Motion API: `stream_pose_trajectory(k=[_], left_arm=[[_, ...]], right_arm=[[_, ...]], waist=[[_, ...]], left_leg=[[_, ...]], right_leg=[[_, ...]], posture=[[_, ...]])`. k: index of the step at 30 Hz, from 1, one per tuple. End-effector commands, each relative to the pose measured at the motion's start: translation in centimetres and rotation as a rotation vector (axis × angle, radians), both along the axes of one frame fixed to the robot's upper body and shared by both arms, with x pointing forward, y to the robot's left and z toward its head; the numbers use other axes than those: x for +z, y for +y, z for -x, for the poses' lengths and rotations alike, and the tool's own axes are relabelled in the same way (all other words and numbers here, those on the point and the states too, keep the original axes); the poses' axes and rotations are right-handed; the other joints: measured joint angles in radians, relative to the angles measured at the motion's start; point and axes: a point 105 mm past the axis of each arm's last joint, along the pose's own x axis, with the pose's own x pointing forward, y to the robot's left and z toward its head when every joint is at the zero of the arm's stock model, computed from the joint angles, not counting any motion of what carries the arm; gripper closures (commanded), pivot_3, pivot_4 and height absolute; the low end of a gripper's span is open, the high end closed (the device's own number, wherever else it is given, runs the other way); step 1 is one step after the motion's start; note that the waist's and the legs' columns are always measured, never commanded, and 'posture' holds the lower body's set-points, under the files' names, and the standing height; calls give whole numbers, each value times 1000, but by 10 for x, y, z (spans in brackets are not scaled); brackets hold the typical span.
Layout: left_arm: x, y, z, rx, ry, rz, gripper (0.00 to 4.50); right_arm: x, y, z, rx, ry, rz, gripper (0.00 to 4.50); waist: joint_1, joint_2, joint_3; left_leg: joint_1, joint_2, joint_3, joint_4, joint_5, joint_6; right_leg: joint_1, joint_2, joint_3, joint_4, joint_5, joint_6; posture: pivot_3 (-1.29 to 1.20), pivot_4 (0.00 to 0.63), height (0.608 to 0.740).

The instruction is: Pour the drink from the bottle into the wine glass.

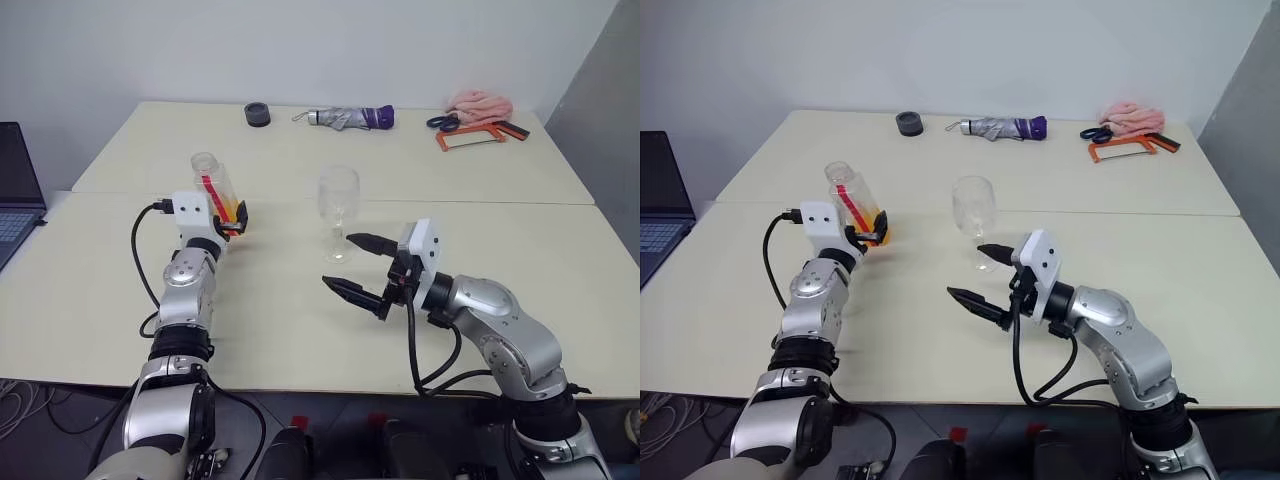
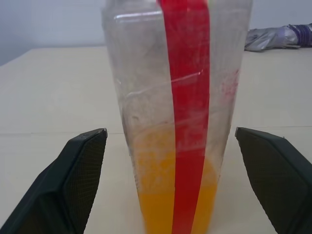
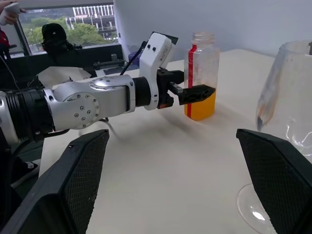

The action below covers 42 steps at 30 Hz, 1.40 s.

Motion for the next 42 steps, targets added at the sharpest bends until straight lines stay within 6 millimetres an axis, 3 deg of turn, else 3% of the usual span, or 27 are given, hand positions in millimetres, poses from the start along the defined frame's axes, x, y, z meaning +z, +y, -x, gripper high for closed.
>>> stream_pose_trajectory(k=[1,7,10,16,18,25,33,42], left_arm=[[22,0,-5,8,-70,-3,0],[27,2,-8,10,-82,19,0],[30,1,-9,0,-91,26,514],[35,-2,-7,-25,-114,42,2491],[37,-5,-6,-43,-119,40,2794],[64,-52,-2,-245,-174,-120,2811],[103,-100,3,-434,-318,-543,2811],[132,-119,2,-494,-466,-853,2811]], right_arm=[[16,5,7,31,-62,-25,43],[14,6,7,30,-62,-18,43],[13,6,7,30,-61,-18,0],[13,5,7,26,-65,-16,0],[13,5,8,25,-72,-11,0],[26,-7,4,-101,-94,-79,0],[30,-23,-6,-264,-104,-113,0],[34,-22,-13,-319,-139,-117,0]], waist=[[0,0,0],[0,0,0],[0,0,0],[0,0,0],[0,0,0],[0,-1,1],[0,-1,1],[-4,-1,1]], left_leg=[[0,0,0,0,0,0],[0,0,0,0,0,0],[0,0,0,0,0,0],[0,0,0,0,0,0],[0,0,0,0,0,0],[-1,0,-1,0,0,-1],[-1,-1,0,0,0,-1],[-1,-2,2,-1,0,0]], right_leg=[[0,0,0,0,0,0],[0,0,0,0,0,0],[0,0,0,0,0,0],[0,0,0,0,0,0],[0,0,0,0,0,0],[-1,0,0,0,0,0],[-1,1,0,0,0,0],[-2,2,1,0,0,0]], posture=[[0,150,740],[0,150,740],[0,150,740],[0,150,740],[0,150,740],[0,150,740],[0,150,740],[0,150,740]])
